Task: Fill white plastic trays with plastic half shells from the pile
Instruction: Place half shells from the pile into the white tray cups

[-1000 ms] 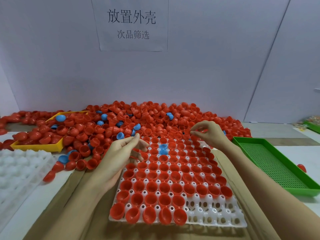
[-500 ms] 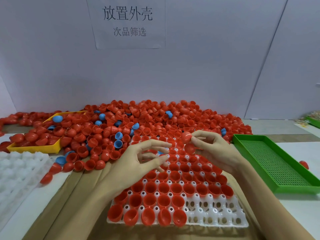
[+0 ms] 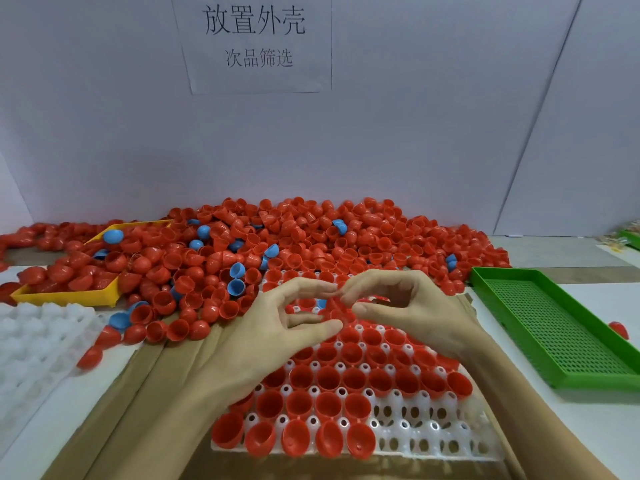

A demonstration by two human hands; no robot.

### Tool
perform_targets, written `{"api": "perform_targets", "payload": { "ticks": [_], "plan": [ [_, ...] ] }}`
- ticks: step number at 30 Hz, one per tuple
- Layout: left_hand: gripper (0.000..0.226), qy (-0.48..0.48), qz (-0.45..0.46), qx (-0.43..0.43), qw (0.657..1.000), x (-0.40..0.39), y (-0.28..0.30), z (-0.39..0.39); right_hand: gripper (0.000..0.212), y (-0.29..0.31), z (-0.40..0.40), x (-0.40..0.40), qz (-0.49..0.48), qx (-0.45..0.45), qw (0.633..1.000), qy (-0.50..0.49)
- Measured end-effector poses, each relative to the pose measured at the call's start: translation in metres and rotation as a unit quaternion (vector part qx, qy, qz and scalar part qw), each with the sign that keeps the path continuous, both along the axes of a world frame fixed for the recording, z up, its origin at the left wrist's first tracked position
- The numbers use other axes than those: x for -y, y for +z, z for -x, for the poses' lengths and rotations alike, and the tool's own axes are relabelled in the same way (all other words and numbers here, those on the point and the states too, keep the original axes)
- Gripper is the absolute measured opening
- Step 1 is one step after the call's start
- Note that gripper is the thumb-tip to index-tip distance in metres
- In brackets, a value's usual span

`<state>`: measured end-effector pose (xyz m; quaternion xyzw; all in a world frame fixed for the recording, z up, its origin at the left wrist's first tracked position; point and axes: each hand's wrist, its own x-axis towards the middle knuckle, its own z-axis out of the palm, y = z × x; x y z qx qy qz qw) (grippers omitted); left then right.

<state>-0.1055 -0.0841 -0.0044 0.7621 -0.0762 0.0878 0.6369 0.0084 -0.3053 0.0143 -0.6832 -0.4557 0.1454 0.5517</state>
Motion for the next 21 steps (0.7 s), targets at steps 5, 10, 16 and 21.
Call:
{"api": "perform_targets", "payload": {
  "ticks": [5,10,16,21],
  "plan": [
    [0.043,-0.025,-0.016,0.034,0.999,0.006,-0.002,0.0,0.014,-0.002,0.003,-0.003,0.011,0.038,0.998,-0.053],
    [0.028,-0.037,0.107,-0.025,0.993,-0.001,0.0,-0.002,0.018,0.003,0.009,-0.005,0.024,0.095,0.993,-0.059],
    [0.032,0.001,0.137,-0.045,0.99,0.002,-0.007,-0.007,0.022,0.007,0.021,-0.018,0.097,0.192,0.976,-0.046],
    [0.036,-0.039,0.188,-0.076,0.978,-0.006,-0.001,-0.006,0.019,0.02,0.039,-0.018,0.138,0.312,0.937,-0.08]
  ]
}}
